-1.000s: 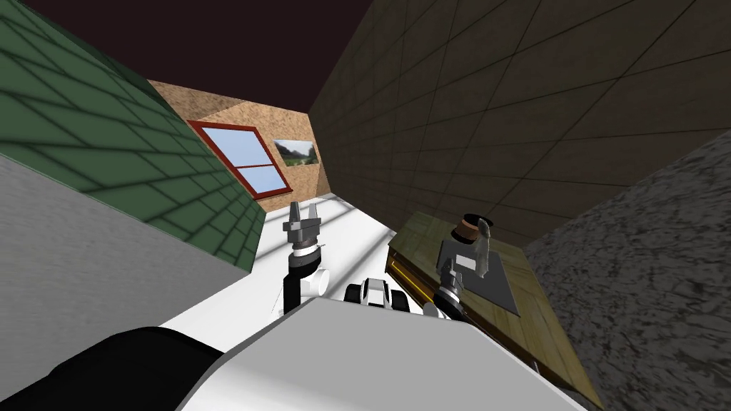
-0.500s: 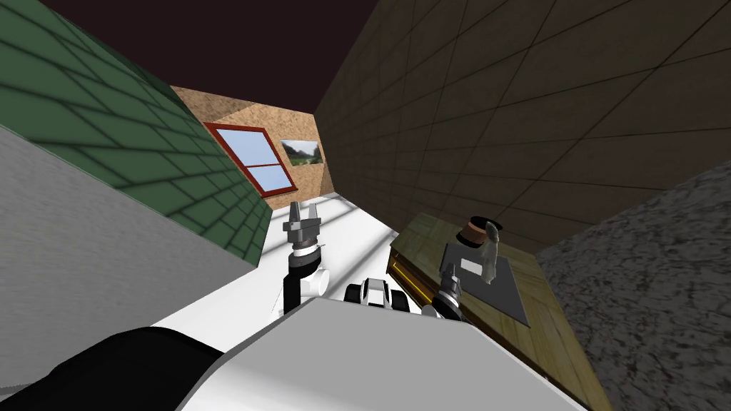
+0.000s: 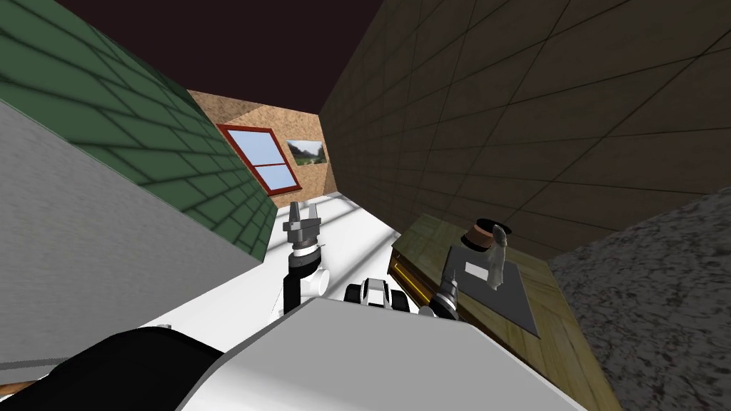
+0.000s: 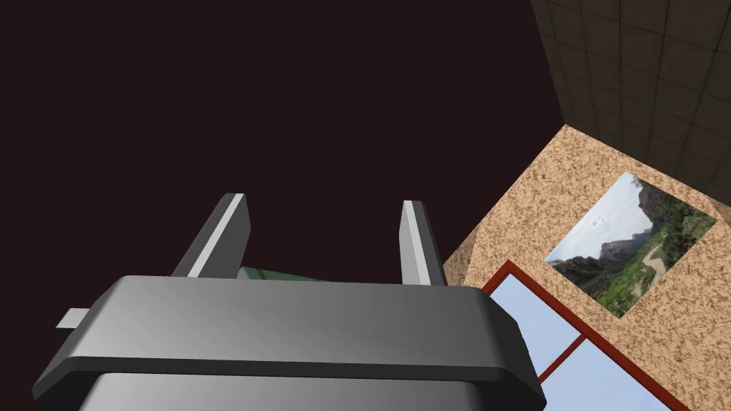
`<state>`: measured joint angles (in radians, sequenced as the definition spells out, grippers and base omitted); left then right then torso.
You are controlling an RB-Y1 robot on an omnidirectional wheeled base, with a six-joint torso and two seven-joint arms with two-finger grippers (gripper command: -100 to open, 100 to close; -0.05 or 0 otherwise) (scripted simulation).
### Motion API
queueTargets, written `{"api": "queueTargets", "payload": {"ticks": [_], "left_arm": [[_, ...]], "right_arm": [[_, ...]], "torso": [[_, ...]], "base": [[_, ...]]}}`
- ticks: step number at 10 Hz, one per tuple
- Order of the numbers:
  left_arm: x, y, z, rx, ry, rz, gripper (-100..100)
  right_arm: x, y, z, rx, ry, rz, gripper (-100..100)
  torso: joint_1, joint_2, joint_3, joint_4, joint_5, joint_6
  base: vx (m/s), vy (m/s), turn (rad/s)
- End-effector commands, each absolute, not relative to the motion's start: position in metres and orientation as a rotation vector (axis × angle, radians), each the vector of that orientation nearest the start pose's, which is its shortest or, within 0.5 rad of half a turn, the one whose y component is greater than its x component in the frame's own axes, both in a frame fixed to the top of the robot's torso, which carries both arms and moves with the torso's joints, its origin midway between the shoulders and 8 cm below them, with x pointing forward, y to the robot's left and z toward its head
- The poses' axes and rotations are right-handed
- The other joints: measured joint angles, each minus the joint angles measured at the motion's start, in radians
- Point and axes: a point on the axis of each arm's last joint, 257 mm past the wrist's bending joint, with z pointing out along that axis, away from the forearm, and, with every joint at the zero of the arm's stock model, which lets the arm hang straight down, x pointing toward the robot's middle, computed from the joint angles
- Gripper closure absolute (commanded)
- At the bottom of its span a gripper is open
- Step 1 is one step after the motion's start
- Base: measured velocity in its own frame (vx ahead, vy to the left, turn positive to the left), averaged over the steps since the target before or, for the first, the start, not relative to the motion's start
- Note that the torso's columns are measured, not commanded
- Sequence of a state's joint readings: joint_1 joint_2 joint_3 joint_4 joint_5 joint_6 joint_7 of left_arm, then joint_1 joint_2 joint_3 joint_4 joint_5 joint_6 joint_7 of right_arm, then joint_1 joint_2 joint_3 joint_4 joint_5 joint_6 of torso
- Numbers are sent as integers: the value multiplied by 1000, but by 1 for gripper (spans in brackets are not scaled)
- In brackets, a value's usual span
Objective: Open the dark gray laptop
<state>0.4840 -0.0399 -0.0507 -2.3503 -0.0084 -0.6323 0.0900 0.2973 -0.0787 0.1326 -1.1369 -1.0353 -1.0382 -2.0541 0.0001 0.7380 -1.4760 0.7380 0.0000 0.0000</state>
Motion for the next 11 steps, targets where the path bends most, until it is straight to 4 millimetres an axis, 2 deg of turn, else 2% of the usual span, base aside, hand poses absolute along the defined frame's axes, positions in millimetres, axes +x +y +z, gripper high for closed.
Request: {"api": "queueTargets", "payload": {"ticks": [1, 2, 3, 4, 8, 9, 11], "left_arm": [[305, 259, 82, -535, 409, -1479, 0], [305, 259, 82, -535, 409, -1478, 0], [305, 259, 82, -535, 409, -1478, 0], [305, 259, 82, -535, 409, -1478, 0], [305, 259, 82, -535, 409, -1479, 0], [305, 259, 82, -535, 409, -1479, 0], [305, 259, 82, -535, 409, -1479, 0]], "right_arm": [[318, -419, -372, -1148, 1660, -2046, -100], [312, -421, -374, -1142, 1663, -2050, -100], [332, -417, -366, -1154, 1655, -2036, -100], [332, -417, -366, -1155, 1655, -2036, -100], [369, -408, -345, -1174, 1628, -2014, -100], [369, -408, -345, -1175, 1627, -2014, -100], [387, -404, -333, -1185, 1608, -2005, -100]], "torso": [[0, 0, 0, 0, 0, 0], [-3, -2, -1, 0, -1, 0], [-1, -1, -1, 0, 0, 0], [2, 3, 1, 1, 1, 0], [0, 0, 0, 0, 0, 0], [0, 0, 0, 0, 0, 0], [0, -1, -1, 0, 0, 0]], "base": [[42, -54, -64], [28, -35, -9], [-37, 8, -110], [-47, 9, -78], [-55, 7, -79], [-45, 7, -25], [-35, 4, -73]]}}
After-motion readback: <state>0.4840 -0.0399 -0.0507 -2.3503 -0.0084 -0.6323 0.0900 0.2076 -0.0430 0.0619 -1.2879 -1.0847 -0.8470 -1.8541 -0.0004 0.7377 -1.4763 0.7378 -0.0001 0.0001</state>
